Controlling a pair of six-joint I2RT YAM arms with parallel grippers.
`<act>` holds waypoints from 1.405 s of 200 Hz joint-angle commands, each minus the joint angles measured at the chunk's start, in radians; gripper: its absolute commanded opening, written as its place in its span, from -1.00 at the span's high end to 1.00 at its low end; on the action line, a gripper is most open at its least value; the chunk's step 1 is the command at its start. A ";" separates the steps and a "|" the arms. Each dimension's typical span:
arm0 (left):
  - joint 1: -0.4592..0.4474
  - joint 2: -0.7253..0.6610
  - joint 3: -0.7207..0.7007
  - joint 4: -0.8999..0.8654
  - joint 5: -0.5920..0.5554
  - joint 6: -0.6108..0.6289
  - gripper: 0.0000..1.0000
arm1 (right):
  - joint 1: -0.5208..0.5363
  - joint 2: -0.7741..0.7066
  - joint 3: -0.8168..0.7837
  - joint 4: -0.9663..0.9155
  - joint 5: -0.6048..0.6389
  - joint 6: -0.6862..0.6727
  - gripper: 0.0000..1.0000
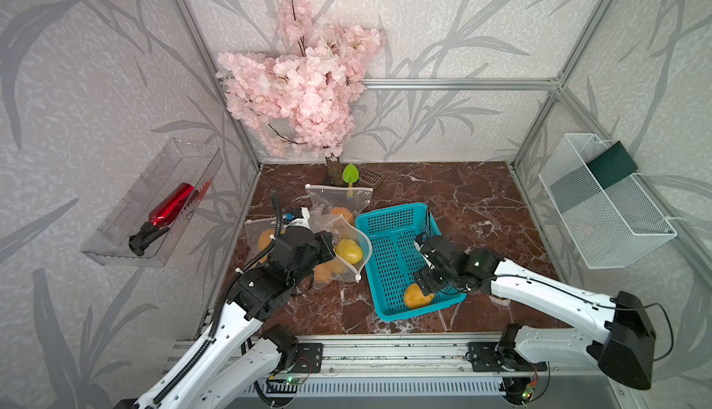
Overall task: Put the potatoes into a zipper bag and zip it
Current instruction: Pick up the potato from the basket.
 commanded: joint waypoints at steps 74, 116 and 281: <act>0.002 -0.023 -0.002 0.001 -0.019 0.011 1.00 | 0.002 0.148 -0.022 0.039 -0.220 -0.050 -0.80; 0.001 -0.021 -0.003 0.001 -0.022 0.010 1.00 | 0.002 0.221 -0.018 0.050 -0.280 -0.057 -0.80; 0.003 -0.017 0.005 -0.005 -0.027 0.013 1.00 | -0.047 0.169 0.061 -0.005 -0.364 -0.018 0.47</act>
